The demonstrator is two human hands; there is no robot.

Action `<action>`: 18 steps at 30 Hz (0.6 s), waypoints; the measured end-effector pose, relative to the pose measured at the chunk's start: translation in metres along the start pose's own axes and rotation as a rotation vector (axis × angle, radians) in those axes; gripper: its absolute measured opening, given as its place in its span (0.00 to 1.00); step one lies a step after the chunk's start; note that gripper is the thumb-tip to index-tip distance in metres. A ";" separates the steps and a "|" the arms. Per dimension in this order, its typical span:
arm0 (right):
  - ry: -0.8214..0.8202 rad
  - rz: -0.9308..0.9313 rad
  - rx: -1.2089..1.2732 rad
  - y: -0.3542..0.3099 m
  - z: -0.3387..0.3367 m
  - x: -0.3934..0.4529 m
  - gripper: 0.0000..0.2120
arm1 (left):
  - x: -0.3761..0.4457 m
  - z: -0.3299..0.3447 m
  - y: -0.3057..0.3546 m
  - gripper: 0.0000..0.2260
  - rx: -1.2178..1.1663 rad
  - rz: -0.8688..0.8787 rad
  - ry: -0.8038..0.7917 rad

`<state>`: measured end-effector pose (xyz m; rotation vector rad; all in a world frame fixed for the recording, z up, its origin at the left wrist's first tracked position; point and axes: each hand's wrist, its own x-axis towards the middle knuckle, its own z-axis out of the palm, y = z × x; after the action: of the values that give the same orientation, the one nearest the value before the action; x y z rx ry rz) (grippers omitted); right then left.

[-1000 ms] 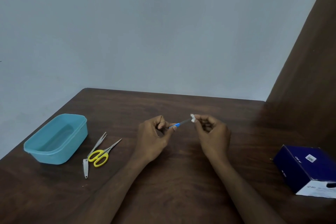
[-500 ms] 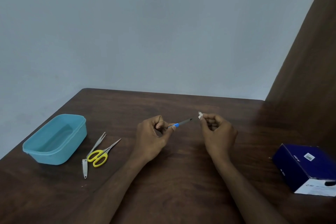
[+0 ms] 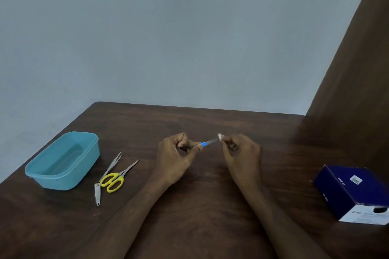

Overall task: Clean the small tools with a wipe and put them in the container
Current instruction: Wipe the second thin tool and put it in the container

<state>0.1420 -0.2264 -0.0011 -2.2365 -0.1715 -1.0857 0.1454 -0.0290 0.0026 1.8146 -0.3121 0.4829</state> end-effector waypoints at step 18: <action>-0.097 0.738 1.277 -0.011 -0.007 0.013 0.12 | 0.003 0.000 -0.004 0.26 -0.058 -0.107 0.035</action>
<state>0.1417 -0.2238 0.0176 -1.0113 -0.0351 -0.2560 0.1499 -0.0282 0.0008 1.7546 -0.2018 0.4258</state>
